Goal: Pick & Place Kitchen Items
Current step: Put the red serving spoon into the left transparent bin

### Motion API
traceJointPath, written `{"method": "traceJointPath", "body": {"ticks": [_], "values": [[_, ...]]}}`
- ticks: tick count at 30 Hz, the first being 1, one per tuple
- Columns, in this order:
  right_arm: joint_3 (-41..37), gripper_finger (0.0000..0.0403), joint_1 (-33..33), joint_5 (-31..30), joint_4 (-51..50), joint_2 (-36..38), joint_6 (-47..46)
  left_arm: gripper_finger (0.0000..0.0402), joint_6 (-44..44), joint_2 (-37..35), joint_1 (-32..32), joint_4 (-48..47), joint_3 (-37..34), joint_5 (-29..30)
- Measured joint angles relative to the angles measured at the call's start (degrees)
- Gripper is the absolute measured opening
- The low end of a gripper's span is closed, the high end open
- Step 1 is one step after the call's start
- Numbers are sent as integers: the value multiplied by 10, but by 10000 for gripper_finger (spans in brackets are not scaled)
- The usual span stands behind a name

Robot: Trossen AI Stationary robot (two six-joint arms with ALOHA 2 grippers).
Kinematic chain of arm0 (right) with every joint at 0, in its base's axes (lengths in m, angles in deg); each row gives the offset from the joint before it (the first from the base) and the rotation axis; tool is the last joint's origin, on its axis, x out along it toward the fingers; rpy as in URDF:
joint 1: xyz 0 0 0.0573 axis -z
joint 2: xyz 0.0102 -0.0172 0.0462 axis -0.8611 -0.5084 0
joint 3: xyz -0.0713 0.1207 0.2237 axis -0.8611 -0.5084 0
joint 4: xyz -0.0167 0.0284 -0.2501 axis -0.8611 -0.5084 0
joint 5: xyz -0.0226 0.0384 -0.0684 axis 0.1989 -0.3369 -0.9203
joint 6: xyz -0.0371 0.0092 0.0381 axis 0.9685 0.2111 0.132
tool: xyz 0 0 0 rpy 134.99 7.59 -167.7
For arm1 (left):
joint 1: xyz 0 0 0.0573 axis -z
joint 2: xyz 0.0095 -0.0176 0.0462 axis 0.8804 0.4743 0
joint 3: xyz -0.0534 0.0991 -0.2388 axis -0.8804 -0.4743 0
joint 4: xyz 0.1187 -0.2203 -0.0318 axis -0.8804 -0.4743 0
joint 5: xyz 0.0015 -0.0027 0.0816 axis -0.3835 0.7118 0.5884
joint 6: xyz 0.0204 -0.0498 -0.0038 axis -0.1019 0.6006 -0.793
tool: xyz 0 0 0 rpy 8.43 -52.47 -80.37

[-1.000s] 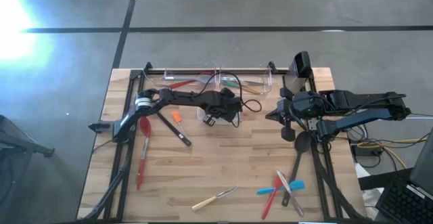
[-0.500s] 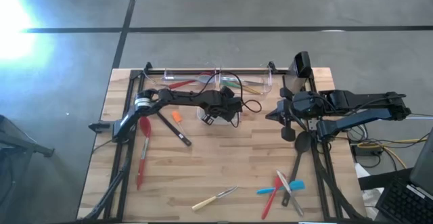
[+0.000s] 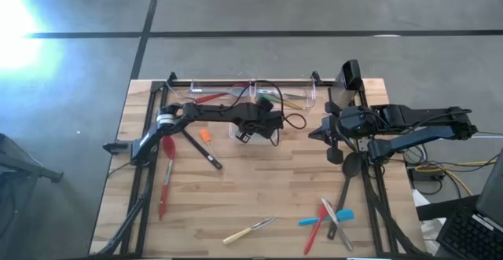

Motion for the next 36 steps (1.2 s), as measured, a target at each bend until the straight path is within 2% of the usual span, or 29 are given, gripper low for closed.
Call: {"method": "traceJointPath", "body": {"ticks": [15,22,25,33,36], "values": [[0,18,0,0,-1,0,2,213,59,-4,4,-95,85,5],[0,18,0,0,-1,0,1,211,112,-45,7,-105,86,5],[0,18,0,0,-1,0,-12,211,174,-68,19,-135,84,4],[0,18,0,0,-4,0,-16,210,449,-144,78,-285,82,4],[0,18,0,0,-4,0,-16,210,512,-184,110,-293,74,5]]}}
